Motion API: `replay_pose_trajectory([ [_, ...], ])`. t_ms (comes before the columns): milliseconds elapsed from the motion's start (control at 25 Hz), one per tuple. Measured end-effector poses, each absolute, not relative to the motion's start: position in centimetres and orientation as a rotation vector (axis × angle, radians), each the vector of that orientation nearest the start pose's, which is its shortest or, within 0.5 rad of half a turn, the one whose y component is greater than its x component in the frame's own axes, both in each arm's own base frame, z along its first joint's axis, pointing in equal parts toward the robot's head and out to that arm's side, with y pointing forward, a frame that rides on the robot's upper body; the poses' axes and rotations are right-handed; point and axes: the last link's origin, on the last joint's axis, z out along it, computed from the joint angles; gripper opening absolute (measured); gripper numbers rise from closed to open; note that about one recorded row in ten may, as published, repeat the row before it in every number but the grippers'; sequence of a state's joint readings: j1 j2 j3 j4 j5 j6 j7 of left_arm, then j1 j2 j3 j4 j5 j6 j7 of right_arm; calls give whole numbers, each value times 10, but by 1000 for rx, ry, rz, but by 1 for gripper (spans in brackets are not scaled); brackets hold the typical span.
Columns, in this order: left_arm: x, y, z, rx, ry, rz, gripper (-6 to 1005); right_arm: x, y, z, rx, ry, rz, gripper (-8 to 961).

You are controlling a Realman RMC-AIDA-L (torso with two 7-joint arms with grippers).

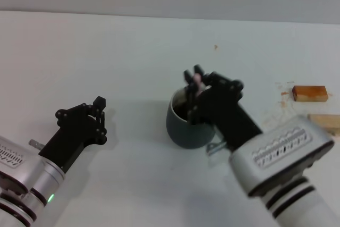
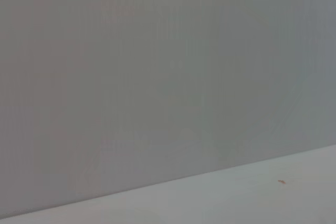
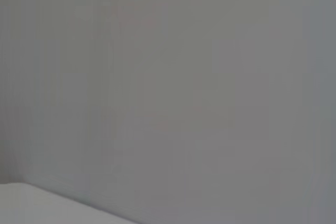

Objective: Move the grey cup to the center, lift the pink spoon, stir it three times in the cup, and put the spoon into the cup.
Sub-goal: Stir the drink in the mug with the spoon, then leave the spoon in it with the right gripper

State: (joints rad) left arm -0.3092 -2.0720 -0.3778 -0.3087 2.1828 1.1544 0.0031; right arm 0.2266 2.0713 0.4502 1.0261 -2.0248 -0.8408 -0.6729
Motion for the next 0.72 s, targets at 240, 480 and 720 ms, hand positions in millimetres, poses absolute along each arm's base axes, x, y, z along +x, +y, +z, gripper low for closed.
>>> replay_pose_trajectory([
  [240, -314, 264, -85, -1957, -455, -625, -2, 155, 245, -142, -2058, 320, 746, 93],
  [480, -316, 262, -85, -1957, -460, -621, -2, 159, 259, -143, -2063, 321, 741, 115],
  [720, -319, 261, -83, -1951, -463, -611, -2, 174, 274, -135, -2020, 425, 784, 137],
])
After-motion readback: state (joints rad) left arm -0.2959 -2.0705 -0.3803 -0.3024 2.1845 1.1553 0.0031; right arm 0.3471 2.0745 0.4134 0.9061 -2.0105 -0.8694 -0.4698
